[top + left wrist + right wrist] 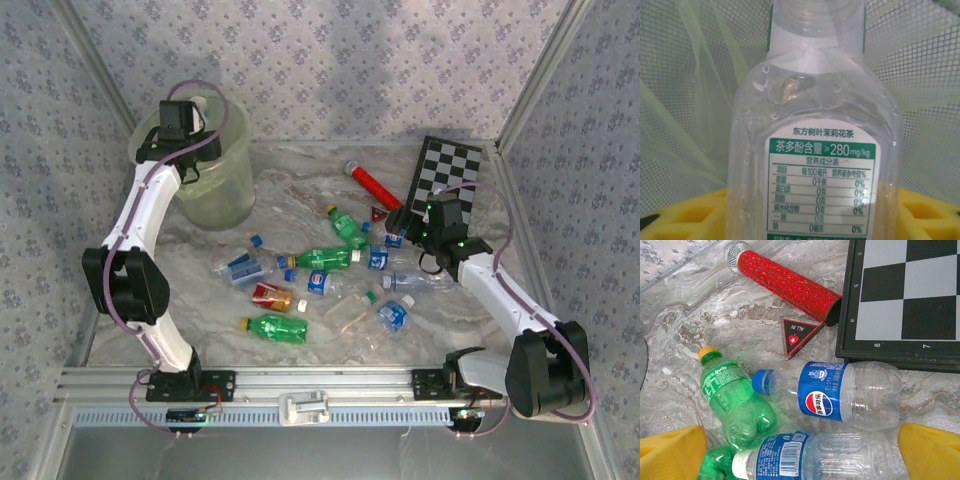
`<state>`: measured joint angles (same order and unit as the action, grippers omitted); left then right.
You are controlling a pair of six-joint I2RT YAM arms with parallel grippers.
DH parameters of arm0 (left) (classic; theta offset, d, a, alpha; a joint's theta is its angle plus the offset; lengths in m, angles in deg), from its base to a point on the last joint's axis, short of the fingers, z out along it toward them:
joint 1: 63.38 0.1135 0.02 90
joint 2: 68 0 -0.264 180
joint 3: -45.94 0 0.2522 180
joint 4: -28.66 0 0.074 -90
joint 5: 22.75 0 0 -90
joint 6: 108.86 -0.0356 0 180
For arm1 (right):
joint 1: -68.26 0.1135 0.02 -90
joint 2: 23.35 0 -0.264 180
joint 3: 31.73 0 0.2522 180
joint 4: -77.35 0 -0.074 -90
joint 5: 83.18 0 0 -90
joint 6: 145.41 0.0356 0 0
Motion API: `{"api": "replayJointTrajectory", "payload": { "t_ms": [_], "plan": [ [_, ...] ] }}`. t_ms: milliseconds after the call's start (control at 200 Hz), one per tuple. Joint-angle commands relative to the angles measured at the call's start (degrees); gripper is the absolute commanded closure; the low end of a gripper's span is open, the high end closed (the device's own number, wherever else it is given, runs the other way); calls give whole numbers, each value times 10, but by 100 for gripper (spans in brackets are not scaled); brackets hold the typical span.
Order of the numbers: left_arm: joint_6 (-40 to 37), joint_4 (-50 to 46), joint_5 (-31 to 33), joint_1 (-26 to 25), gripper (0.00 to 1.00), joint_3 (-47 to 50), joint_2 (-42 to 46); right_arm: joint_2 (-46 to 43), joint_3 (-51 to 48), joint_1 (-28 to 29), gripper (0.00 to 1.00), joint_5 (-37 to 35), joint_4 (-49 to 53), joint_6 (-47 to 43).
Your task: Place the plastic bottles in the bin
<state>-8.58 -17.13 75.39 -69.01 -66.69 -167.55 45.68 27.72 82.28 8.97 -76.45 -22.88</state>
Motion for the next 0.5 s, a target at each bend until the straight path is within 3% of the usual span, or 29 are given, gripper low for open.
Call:
{"api": "replayJointTrajectory", "payload": {
  "t_ms": [0,130,340,495],
  "plan": [
    [6,-7,-3,2,30,-31,0,-10,0,-1,0,-12,18,-7],
    [17,-9,-10,2,16,-35,13,-10,7,-3,0,-28,37,2],
    [30,39,-32,-6,10,2,72,-9,11,-16,0,-49,55,24],
    [26,67,-47,-47,9,30,126,-8,25,-31,0,-56,90,50]
  ]
}}
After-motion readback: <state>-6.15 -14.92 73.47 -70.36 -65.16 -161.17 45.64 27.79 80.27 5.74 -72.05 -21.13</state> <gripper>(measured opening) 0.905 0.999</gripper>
